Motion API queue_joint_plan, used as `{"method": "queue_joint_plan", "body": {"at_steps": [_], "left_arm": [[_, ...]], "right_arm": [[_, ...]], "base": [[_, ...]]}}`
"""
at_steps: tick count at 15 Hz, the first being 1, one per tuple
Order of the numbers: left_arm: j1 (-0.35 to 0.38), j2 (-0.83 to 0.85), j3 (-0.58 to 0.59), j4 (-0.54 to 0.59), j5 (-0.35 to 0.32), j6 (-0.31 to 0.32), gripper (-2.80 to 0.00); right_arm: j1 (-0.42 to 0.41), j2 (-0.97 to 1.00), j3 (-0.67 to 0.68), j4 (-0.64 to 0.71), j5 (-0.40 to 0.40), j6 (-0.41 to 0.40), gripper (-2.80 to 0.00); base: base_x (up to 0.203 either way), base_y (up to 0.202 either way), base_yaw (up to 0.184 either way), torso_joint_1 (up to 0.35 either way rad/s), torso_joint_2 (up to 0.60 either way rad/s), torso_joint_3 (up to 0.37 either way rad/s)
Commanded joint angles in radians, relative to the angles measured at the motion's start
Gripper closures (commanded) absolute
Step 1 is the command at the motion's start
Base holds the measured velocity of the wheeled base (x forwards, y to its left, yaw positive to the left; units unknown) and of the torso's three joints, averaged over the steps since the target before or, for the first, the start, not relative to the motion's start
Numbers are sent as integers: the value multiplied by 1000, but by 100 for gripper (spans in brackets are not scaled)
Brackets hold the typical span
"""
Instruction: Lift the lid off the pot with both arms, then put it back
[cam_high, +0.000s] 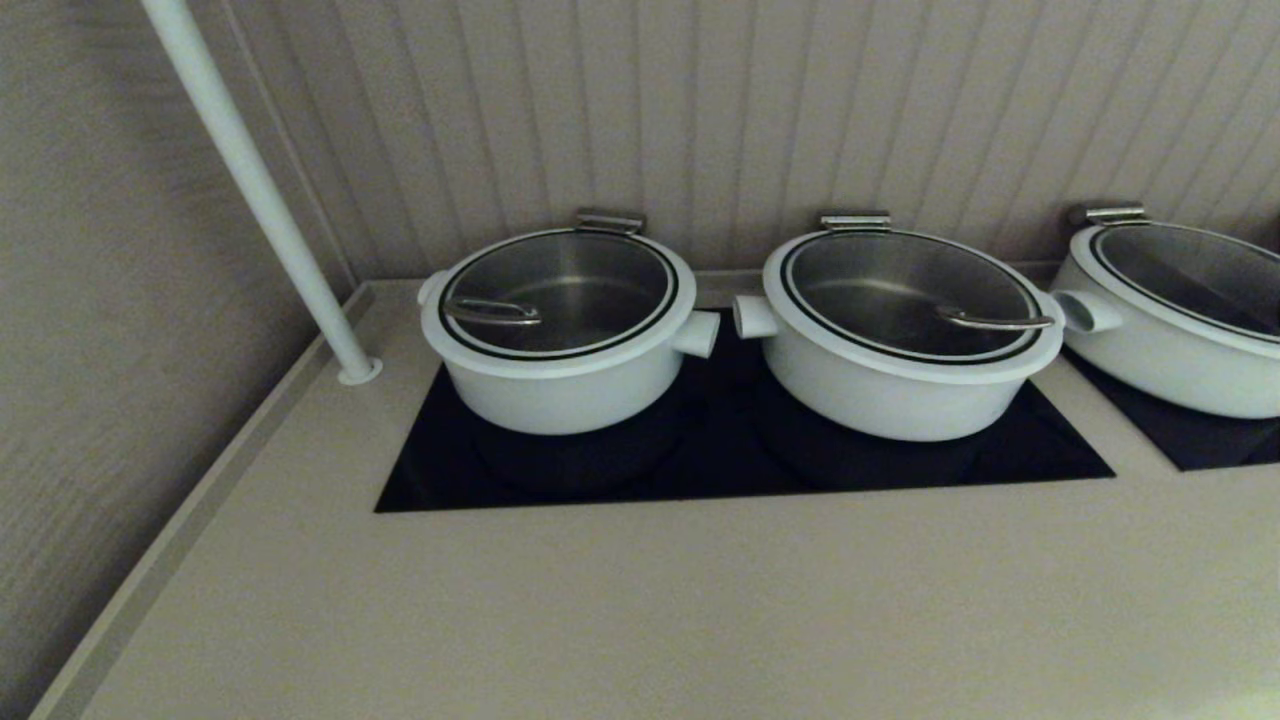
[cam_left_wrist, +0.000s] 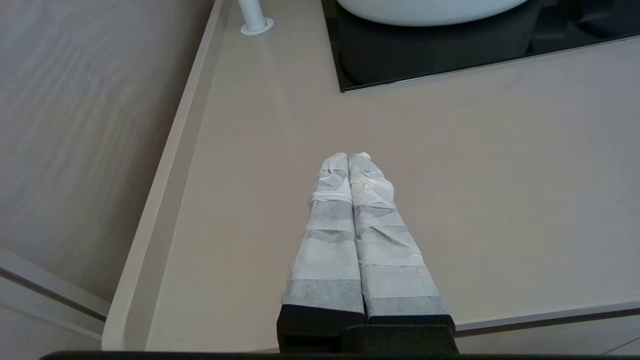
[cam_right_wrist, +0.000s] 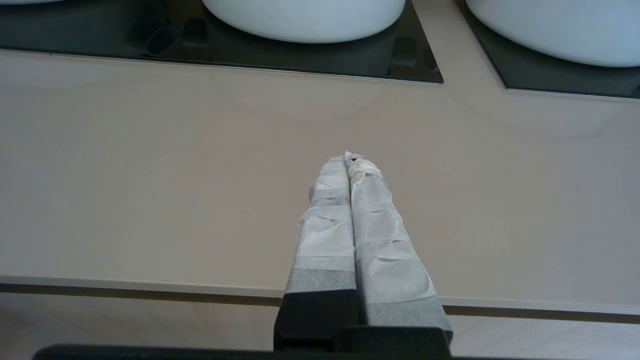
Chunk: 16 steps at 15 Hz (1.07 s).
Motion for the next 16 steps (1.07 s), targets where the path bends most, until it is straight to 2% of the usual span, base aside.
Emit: {"method": "queue_joint_plan", "body": {"at_steps": [1, 3, 5, 16], "left_arm": [[1, -1, 0, 0, 1, -9, 0], [1, -1, 0, 0, 1, -22, 0], [1, -1, 2, 0, 1, -64, 0], [1, -1, 2, 0, 3, -91, 0]], "right_arm": [[0, 1, 0, 0, 1, -1, 0], [0, 1, 0, 0, 1, -3, 0], [0, 1, 0, 0, 1, -1, 0], [0, 1, 0, 0, -4, 18, 0]], "base": [[0, 0, 0, 0, 0, 0], [0, 0, 0, 0, 0, 0], [0, 0, 0, 0, 0, 0], [0, 0, 0, 0, 0, 0]]}}
